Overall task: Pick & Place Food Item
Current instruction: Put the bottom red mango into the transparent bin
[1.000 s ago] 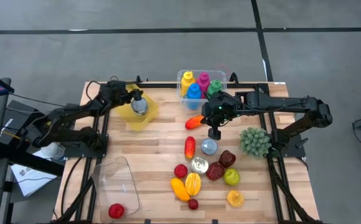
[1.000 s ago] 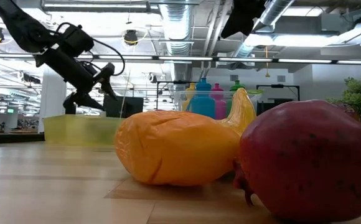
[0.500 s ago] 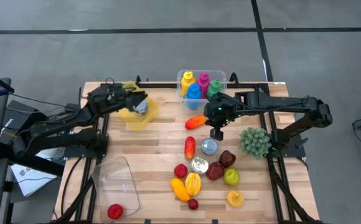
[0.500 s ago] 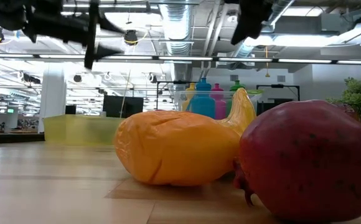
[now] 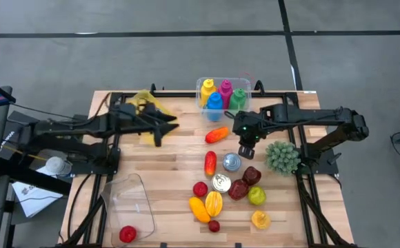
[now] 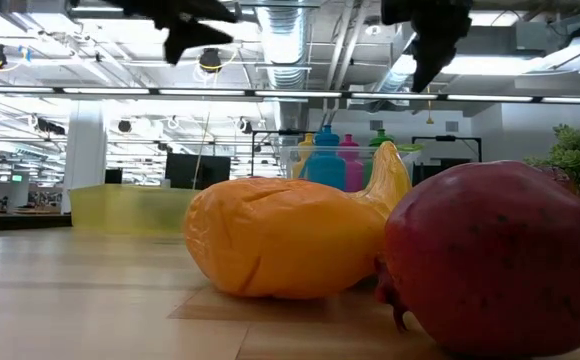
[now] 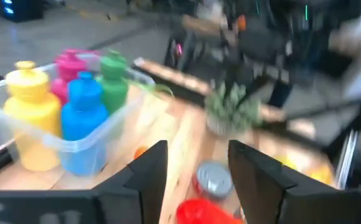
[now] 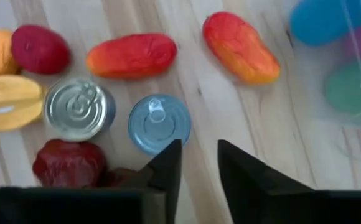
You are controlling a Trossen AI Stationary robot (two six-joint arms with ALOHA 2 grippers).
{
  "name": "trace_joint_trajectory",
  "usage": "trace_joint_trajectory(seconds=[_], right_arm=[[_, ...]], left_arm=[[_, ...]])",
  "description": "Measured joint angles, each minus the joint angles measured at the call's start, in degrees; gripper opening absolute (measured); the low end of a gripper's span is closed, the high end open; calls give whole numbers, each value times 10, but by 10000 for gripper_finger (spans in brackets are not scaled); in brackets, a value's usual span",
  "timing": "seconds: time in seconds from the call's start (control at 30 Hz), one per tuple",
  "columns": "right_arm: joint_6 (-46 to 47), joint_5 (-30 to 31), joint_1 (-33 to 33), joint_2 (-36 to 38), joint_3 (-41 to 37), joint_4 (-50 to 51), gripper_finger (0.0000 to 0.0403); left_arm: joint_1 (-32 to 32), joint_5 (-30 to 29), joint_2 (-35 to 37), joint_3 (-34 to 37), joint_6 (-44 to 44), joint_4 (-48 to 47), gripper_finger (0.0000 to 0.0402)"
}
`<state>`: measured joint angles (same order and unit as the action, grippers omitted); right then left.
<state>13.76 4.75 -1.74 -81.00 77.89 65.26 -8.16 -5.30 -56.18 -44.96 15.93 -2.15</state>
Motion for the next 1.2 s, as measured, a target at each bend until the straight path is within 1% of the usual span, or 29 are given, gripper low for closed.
trace_joint_trajectory(seconds=[0.1,0.17,0.27,0.4,0.5,0.57,0.67,0.77,0.87,0.9,1.03,1.13,1.2], right_arm=[[6,0,16,2,0,8,137],[13,1,27,2,0,12,155],[30,13,43,2,0,24,177],[76,33,64,2,0,62,198],[113,50,85,8,0,105,203],[135,68,100,12,0,124,204],[166,89,123,24,0,144,204],[194,105,147,41,0,147,204],[225,116,170,59,0,151,204],[237,123,176,65,0,153,204],[287,157,205,84,0,161,205],[306,181,225,91,1,164,205],[314,191,239,94,0,168,205]], left_arm=[[32,1,-72,-61,-63,-56,142],[49,1,-119,-88,-95,-60,139],[54,3,-183,-121,-92,-52,147],[52,4,-264,-147,-37,-59,182],[53,54,-312,-163,-37,-55,218],[54,67,-343,-175,-34,-56,243],[57,66,-382,-204,-33,-61,276],[57,61,-416,-237,-39,-65,294],[59,52,-448,-263,-36,-81,297],[60,41,-459,-275,-27,-81,296],[66,-8,-487,-308,18,-130,284],[76,-42,-500,-312,36,-148,273],[83,-45,-507,-313,58,-138,265]])
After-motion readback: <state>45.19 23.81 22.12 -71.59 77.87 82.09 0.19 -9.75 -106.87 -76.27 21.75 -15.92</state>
